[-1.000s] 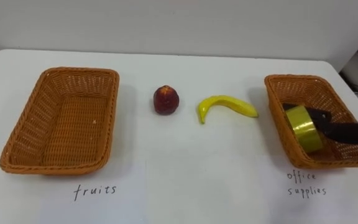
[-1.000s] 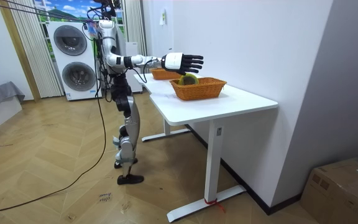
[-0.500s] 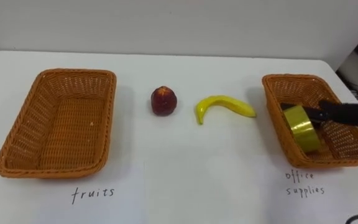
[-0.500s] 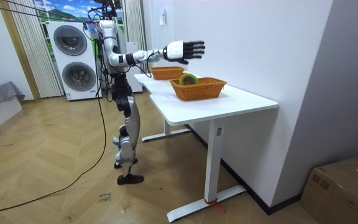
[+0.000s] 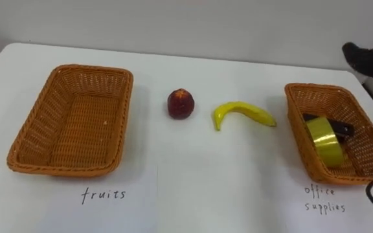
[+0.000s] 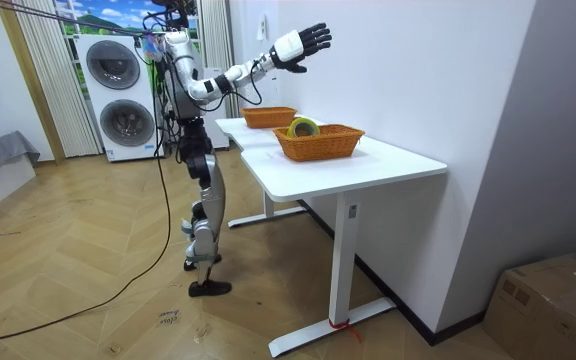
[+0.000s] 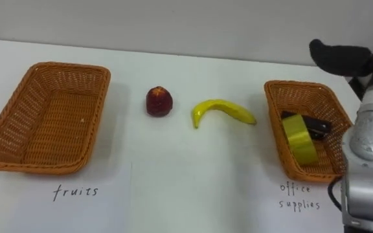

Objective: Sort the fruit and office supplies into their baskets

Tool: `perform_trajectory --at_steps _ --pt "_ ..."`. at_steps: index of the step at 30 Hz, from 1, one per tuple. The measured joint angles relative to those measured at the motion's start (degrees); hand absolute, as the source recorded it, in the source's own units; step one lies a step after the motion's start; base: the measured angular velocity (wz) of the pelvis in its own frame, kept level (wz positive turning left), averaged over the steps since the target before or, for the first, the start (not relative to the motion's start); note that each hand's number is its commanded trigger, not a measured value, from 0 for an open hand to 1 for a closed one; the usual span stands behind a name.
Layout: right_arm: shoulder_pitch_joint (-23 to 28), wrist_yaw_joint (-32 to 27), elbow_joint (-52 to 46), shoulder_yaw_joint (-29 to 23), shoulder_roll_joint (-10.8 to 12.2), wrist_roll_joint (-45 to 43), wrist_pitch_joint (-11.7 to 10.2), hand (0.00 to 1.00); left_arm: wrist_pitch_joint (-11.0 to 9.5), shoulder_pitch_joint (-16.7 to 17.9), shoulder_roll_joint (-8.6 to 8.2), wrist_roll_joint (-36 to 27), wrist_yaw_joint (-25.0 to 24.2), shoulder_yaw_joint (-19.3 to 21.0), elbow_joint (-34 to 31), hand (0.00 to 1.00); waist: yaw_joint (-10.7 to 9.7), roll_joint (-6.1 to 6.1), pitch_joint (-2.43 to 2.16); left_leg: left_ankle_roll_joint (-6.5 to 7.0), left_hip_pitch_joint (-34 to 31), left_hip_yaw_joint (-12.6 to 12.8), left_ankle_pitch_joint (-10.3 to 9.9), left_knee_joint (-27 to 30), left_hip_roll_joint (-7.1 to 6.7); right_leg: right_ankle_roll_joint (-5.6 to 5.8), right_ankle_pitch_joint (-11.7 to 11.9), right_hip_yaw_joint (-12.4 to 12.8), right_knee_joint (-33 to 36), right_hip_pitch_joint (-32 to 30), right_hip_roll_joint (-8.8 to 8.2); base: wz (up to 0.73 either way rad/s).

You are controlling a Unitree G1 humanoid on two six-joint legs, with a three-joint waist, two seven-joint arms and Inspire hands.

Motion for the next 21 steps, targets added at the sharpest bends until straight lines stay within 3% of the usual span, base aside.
perform_trajectory --at_steps 5,10,16,21 --pt "-2.69 3.63 0.72 3.95 -0.01 -0.9 0.01 0.0 -0.13 0.06 0.0 0.01 -0.87 -1.57 0.44 0.0 0.98 0.28 0.27 0.01 -0.33 -0.31 0.0 0.07 -0.06 0.0 0.0 -0.52 -0.03 -0.03 -0.12 0.04" --pt "-4.74 9.71 3.43 7.53 -0.16 -1.42 0.72 0.0 0.58 0.16 0.53 0.0 -1.42 -2.49 0.68 0.0 1.05 -0.2 0.27 0.01 -1.04 -2.27 0.01 0.76 -0.16 0.0 0.0 -2.45 -0.1 0.34 -0.34 0.21" --pt "-5.55 16.76 9.0 11.05 -0.16 -3.37 3.21 0.0 1.86 -0.24 1.1 -0.01 -3.35 -2.51 0.66 0.0 3.05 -1.21 0.43 0.05 -1.66 -3.41 0.04 1.11 -0.31 0.03 -0.02 -3.3 -0.12 0.23 -0.5 0.07" --pt "-5.55 22.51 12.77 14.19 -0.26 -10.32 3.33 0.0 1.92 -0.63 1.98 -0.01 -4.51 -2.46 0.62 0.0 4.21 -2.22 0.38 0.05 -2.16 -4.01 0.04 1.67 -0.4 0.02 -0.02 -3.66 -0.19 0.29 -0.6 0.05"
